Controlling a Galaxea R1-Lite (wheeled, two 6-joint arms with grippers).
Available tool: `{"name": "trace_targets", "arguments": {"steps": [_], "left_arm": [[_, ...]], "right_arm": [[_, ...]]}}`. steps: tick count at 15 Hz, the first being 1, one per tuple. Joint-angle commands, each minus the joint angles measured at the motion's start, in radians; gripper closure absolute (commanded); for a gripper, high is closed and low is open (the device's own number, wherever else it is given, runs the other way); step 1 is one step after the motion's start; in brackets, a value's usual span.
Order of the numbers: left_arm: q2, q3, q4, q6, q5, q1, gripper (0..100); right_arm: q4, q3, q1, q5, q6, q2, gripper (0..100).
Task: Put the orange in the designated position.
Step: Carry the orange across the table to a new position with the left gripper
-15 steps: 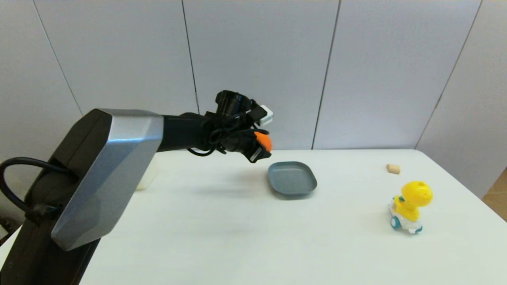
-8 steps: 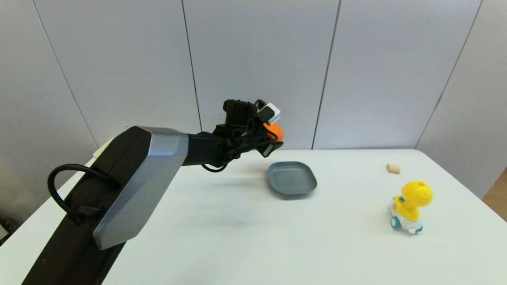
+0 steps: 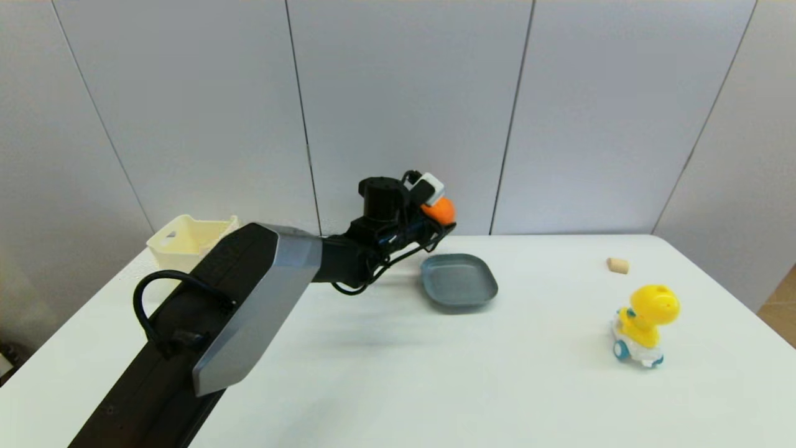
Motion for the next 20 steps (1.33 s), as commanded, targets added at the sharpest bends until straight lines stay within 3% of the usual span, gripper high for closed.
{"name": "trace_targets", "arguments": {"steps": [1, 20], "left_arm": [[0.048, 0.000, -0.016, -0.003, -0.025, -0.003, 100], [0.035, 0.002, -0.030, -0.008, -0.033, -0.003, 100]], "right_arm": [[0.000, 0.000, 0.000, 0.000, 0.000, 0.000, 0], [0.000, 0.000, 0.000, 0.000, 0.000, 0.001, 0]]}}
